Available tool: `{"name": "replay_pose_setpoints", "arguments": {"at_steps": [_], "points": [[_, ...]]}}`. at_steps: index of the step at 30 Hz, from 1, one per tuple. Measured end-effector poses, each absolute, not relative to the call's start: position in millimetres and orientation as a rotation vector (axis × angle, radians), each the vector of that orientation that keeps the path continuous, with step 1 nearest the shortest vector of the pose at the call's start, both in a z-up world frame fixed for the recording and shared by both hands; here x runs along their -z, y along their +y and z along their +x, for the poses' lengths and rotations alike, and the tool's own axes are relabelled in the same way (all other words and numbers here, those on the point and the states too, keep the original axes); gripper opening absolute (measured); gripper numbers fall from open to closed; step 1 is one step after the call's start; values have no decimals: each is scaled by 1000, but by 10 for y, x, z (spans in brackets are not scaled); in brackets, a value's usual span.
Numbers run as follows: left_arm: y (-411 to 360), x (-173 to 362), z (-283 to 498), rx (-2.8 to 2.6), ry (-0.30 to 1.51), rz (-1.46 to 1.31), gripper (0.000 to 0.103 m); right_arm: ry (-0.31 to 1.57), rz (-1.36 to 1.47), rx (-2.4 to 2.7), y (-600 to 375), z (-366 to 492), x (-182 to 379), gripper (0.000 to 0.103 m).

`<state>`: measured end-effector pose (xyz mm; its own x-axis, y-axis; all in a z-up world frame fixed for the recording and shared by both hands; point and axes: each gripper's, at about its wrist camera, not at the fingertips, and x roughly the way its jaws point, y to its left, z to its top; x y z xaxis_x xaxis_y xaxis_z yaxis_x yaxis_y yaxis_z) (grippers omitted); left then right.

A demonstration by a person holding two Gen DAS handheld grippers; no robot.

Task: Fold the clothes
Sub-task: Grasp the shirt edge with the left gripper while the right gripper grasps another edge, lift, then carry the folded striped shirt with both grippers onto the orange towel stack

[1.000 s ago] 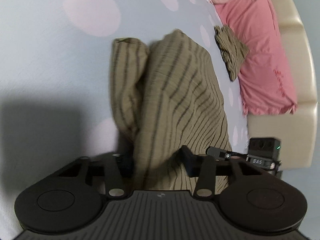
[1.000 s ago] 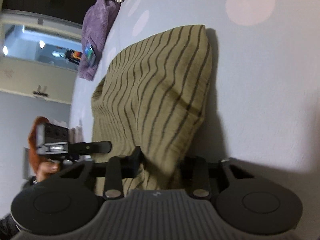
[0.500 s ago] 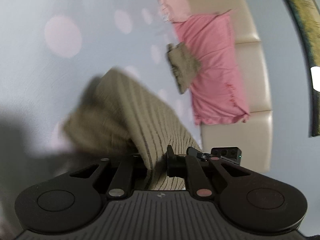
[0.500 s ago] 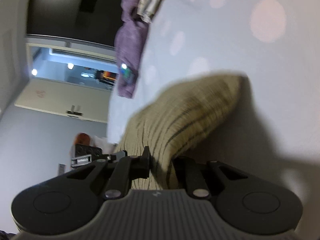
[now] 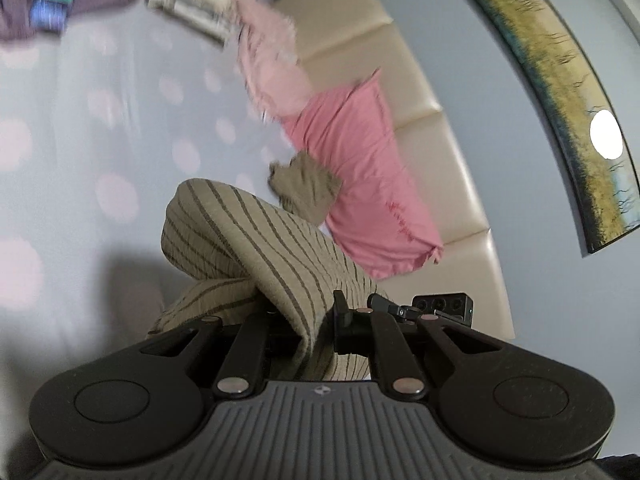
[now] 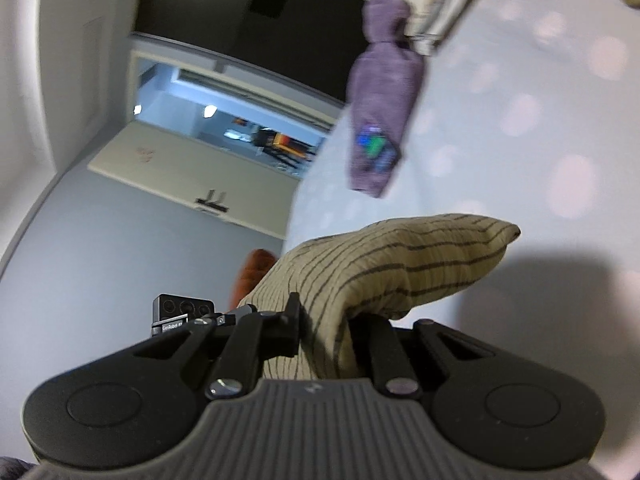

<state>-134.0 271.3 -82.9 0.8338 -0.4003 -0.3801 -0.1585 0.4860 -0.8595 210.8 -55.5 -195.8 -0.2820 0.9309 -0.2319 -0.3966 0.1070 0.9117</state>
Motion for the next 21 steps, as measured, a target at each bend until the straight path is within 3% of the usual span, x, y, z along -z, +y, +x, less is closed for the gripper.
{"name": "replay_pose_setpoints", "arguments": {"at_steps": [10,21], "points": [[3541,-454,-2452,-50,456,-973,9,1148,564,-1703,920,1446,871,14],[4234,-757,-3949,-283,197,-997,9,1103,325,-1969,2844,540,104,14]]}}
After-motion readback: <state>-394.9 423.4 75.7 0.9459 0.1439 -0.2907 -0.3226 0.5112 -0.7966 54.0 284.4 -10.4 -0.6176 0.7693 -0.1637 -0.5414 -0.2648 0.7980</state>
